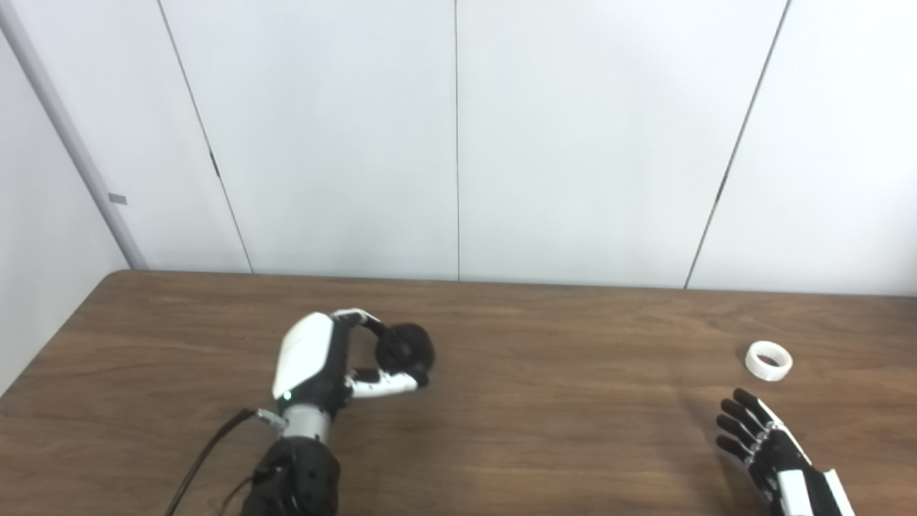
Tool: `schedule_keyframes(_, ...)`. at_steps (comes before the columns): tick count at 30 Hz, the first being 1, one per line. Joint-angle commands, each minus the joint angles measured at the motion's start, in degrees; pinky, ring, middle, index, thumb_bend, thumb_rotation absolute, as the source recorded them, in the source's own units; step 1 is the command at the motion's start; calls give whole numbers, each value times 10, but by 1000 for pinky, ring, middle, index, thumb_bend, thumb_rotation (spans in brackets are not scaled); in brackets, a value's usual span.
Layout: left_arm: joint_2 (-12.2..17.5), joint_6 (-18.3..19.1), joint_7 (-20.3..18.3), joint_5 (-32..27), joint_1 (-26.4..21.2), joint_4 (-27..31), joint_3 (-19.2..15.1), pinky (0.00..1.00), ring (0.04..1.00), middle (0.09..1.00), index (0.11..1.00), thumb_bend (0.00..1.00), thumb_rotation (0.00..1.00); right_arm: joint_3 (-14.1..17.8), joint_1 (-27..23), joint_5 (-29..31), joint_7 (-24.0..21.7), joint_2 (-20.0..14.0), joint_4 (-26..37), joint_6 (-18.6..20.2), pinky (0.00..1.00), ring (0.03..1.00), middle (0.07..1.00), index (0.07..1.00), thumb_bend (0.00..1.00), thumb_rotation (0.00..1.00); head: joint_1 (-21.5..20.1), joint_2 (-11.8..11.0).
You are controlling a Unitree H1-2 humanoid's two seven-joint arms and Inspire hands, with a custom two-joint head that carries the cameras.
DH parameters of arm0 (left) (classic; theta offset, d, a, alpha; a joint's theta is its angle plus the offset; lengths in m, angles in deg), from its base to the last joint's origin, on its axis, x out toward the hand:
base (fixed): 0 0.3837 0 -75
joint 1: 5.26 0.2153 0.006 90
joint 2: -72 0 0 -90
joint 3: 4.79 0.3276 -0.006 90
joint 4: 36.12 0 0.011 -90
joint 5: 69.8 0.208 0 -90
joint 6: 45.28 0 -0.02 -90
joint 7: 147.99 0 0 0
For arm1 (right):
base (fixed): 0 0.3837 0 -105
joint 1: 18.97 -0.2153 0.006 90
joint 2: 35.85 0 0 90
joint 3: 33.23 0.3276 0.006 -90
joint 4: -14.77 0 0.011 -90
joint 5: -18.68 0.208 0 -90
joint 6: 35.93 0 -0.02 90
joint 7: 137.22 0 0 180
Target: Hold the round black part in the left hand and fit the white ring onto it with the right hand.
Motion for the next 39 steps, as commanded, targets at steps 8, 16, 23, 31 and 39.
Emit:
schedule_keyframes(8,5,-14,-46,37,22,61,32,755,824,777,485,519,50,-17,18,-7,12,19,9,12,840,874,887,905,658,994,-13,14)
schedule_keyframes(16,17,-60,-47,63,56,69,71,782,826,765,486,519,50,-21,17,-10,23,25,26,35,868,880,882,898,684,989,-29,32)
schedule_keyframes(23,13,-78,-53,95,83,77,97,790,828,762,486,519,48,-30,17,-17,32,27,48,55,857,882,892,905,679,998,-41,47)
schedule_keyframes(31,14,-132,-70,57,102,65,110,791,848,785,486,518,44,-38,15,-16,35,21,71,71,856,886,898,909,671,1000,-57,69)
schedule_keyframes(39,27,-170,-92,56,110,46,122,779,845,791,488,517,46,-38,9,-23,38,16,89,97,844,902,907,907,678,999,-62,85)
